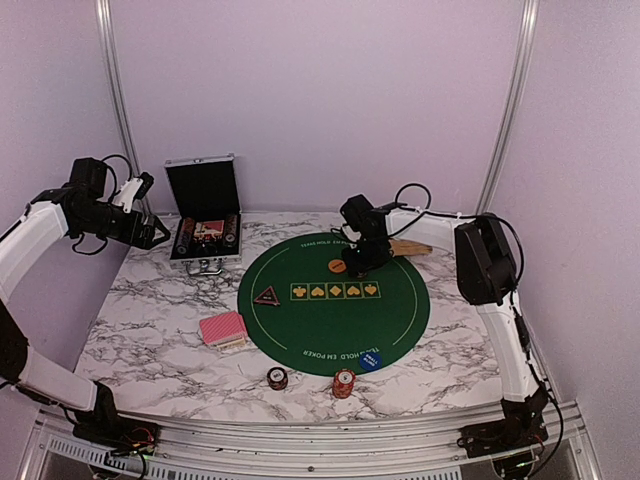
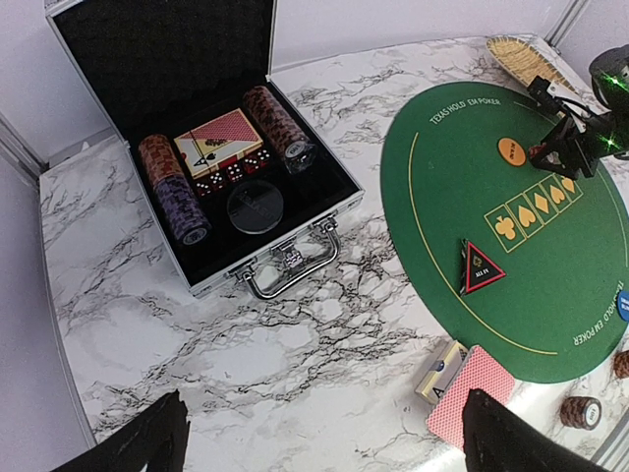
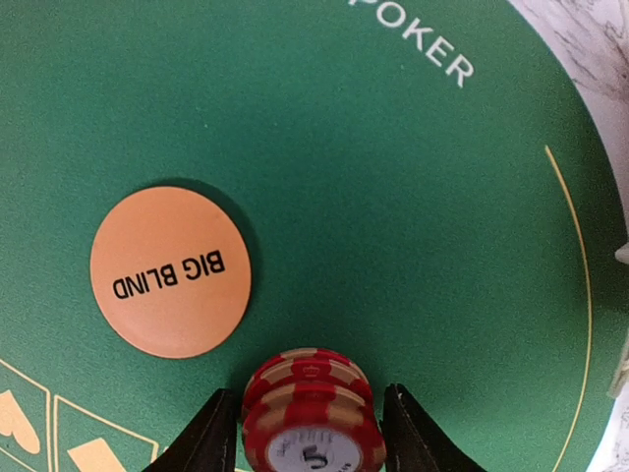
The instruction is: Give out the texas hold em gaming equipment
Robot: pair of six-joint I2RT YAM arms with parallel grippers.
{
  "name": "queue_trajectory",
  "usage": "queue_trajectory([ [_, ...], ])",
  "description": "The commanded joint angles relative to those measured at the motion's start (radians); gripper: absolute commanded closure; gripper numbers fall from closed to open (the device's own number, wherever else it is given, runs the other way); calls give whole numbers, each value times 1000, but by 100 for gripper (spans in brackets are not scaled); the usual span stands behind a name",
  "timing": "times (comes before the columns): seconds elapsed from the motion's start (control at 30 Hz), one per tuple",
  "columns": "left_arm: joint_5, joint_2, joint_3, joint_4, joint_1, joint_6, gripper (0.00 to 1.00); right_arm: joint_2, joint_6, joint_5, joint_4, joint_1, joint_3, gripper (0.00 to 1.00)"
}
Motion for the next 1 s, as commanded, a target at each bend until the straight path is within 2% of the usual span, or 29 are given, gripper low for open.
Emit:
queue_trajectory([
  [0.0,12,-13,28,-30,4,7,1,16,-11,-1,-4,-7,57,45],
  [0.23,37,-26,31,-33,4,0,1,-48,-21,-9,-27,-4,120,44],
  [0.37,19,-22,32,-37,4,3,1,-124,-35,5,-34,35,83,44],
  [0.57,21,-25,34,-39,3,7,1,-316,-39,23,-35,150,-151,43],
  [0.77,23,-20,34,-39,3,12,1,-551,16,-35,-20,304,-478,25],
  [0.97,30,-17,36,-40,3,13,1,-682,101,-110,-40,461,-639,17],
])
